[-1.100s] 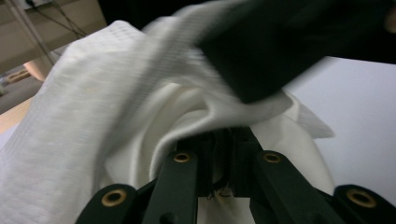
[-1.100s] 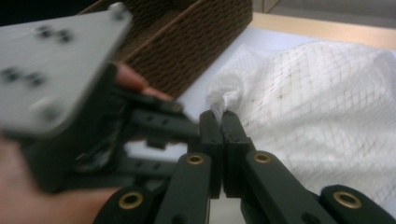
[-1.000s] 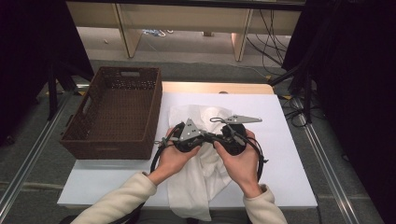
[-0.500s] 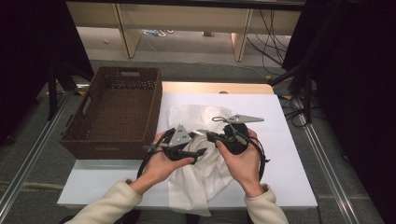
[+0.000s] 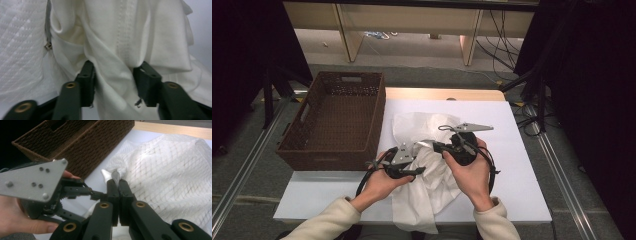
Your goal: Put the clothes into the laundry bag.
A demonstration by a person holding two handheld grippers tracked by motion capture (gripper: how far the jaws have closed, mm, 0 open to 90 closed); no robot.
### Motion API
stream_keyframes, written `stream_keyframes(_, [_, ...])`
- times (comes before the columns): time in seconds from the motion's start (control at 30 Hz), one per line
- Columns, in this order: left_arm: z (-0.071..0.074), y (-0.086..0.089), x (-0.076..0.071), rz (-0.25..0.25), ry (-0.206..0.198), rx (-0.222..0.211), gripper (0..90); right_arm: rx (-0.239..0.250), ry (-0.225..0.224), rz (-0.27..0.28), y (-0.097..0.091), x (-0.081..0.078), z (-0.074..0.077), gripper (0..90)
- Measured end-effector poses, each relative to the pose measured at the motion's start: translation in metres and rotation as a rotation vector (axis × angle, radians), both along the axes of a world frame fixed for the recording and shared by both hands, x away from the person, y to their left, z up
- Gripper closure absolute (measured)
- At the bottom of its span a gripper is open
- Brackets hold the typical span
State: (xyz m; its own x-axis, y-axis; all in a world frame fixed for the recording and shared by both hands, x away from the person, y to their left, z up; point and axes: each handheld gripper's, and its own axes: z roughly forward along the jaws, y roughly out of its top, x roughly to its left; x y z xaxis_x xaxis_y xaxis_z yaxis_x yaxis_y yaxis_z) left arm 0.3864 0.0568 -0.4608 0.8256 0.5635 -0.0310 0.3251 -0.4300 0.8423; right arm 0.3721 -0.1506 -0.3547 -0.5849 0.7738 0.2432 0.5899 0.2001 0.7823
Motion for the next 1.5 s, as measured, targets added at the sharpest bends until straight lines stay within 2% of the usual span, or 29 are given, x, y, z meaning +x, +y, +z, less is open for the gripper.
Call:
stream_keyframes(0.07, [0.002, -0.003, 0.005, -0.033, -0.006, -0.014, 72.5, 0.004, 0.002, -0.002, 0.0, 0.0, 0.0, 90.0])
stream_keyframes(0.1, [0.005, -0.003, 0.004, -0.038, -0.008, -0.008, 74.9, -0.008, -0.013, 0.0, 0.0, 0.0, -0.001, 90.0])
stream_keyframes(0.13, [0.007, -0.005, 0.002, -0.038, -0.006, -0.043, 76.3, -0.007, -0.011, 0.0, 0.0, 0.0, 0.0, 90.0])
stream_keyframes(0.17, [0.011, -0.005, 0.0, -0.042, -0.016, -0.051, 77.3, -0.003, -0.013, -0.003, 0.001, -0.002, 0.0, 90.0])
stream_keyframes(0.27, [0.029, -0.003, -0.009, -0.039, -0.056, -0.126, 78.2, -0.004, -0.039, 0.013, 0.004, -0.004, 0.003, 90.0])
stream_keyframes(0.3, [0.037, -0.003, -0.011, -0.041, -0.081, -0.151, 78.3, -0.003, -0.041, 0.011, 0.005, -0.005, 0.004, 90.0])
stream_keyframes(0.37, [0.052, -0.002, -0.014, -0.038, -0.122, -0.154, 78.4, -0.002, -0.048, 0.035, 0.006, -0.006, 0.004, 90.0])
stream_keyframes(0.4, [0.056, -0.002, -0.014, -0.038, -0.133, -0.149, 78.5, -0.002, -0.046, 0.038, 0.008, -0.007, 0.005, 90.0])
stream_keyframes(0.43, [0.058, -0.002, -0.013, -0.038, -0.136, -0.15, 78.5, 0.005, -0.064, 0.04, 0.009, -0.008, 0.006, 90.0])
stream_keyframes(0.53, [0.055, -0.007, -0.008, -0.043, -0.14, -0.139, 78.4, -0.008, -0.068, 0.035, 0.01, -0.013, 0.01, 90.0])
stream_keyframes(0.6, [0.05, -0.012, -0.001, -0.034, -0.148, -0.132, 78.4, 0.001, -0.052, 0.042, 0.011, -0.011, 0.008, 90.0])
stream_keyframes(0.67, [0.043, -0.016, 0.011, -0.006, -0.168, -0.109, 78.4, 0.024, -0.034, 0.046, 0.011, -0.009, 0.006, 90.0])
stream_keyframes(0.73, [0.034, -0.019, 0.026, 0.031, -0.145, -0.117, 78.4, 0.031, -0.02, 0.049, 0.011, -0.01, 0.006, 90.0])
stream_keyframes(0.77, [0.031, -0.021, 0.033, 0.049, -0.142, -0.129, 78.4, 0.019, -0.032, 0.051, 0.012, -0.009, 0.005, 90.0])
stream_keyframes(0.8, [0.03, -0.021, 0.039, 0.052, -0.156, -0.117, 78.3, 0.014, -0.024, 0.044, 0.012, -0.01, 0.005, 90.0])
stream_keyframes(0.87, [0.029, -0.025, 0.043, 0.075, -0.151, -0.128, 78.0, 0.011, -0.02, 0.028, 0.009, -0.008, 0.003, 90.0])
stream_keyframes(0.9, [0.031, -0.026, 0.042, 0.073, -0.166, -0.121, 77.4, 0.006, -0.031, 0.019, 0.007, -0.006, 0.003, 90.0])
stream_keyframes(0.93, [0.031, -0.026, 0.039, 0.067, -0.174, -0.121, 76.4, 0.029, -0.007, 0.002, 0.006, -0.007, 0.004, 90.0])
stream_keyframes(1.0, [0.033, -0.023, 0.034, 0.05, -0.16, -0.128, 71.4, 0.036, -0.027, 0.008, 0.001, -0.005, 0.005, 90.0])
stream_keyframes(1.03, [0.034, -0.021, 0.031, 0.046, -0.151, -0.135, 66.8, 0.037, -0.019, -0.001, 0.0, -0.005, 0.006, 90.0])
stream_keyframes(1.1, [0.036, -0.017, 0.023, 0.04, -0.151, -0.119, 53.3, 0.022, -0.027, 0.006, -0.001, -0.004, 0.005, 90.0])
stream_keyframes(1.13, [0.036, -0.015, 0.019, 0.037, -0.142, -0.115, 47.3, 0.034, -0.011, 0.0, 0.001, -0.004, 0.004, 90.0])
stream_keyframes(1.17, [0.037, -0.013, 0.013, 0.037, -0.143, -0.109, 41.3, 0.024, -0.022, 0.011, 0.002, -0.004, 0.003, 90.0])
stream_keyframes(1.2, [0.038, -0.009, 0.007, 0.028, -0.143, -0.103, 37.5, 0.006, -0.023, 0.005, 0.002, -0.004, 0.004, 90.0])
stream_keyframes(1.23, [0.04, -0.005, 0.002, 0.021, -0.149, -0.096, 34.2, 0.01, -0.032, 0.013, 0.002, -0.004, 0.003, 90.0])
stream_keyframes(1.27, [0.041, -0.001, -0.004, 0.018, -0.154, -0.091, 31.0, 0.02, -0.02, 0.002, 0.002, -0.005, 0.004, 90.0])
stream_keyframes(1.37, [0.042, 0.013, -0.017, 0.022, -0.155, -0.07, 26.0, 0.016, -0.032, -0.018, 0.001, -0.004, 0.005, 90.0])
stream_keyframes(1.43, [0.037, 0.018, -0.02, 0.019, -0.136, -0.051, 24.3, 0.008, -0.037, 0.002, -0.001, -0.003, 0.004, 90.0])
stream_keyframes(1.5, [0.026, 0.017, -0.018, 0.025, -0.099, -0.027, 23.8, 0.007, -0.034, 0.005, 0.0, -0.003, 0.004, 90.0])
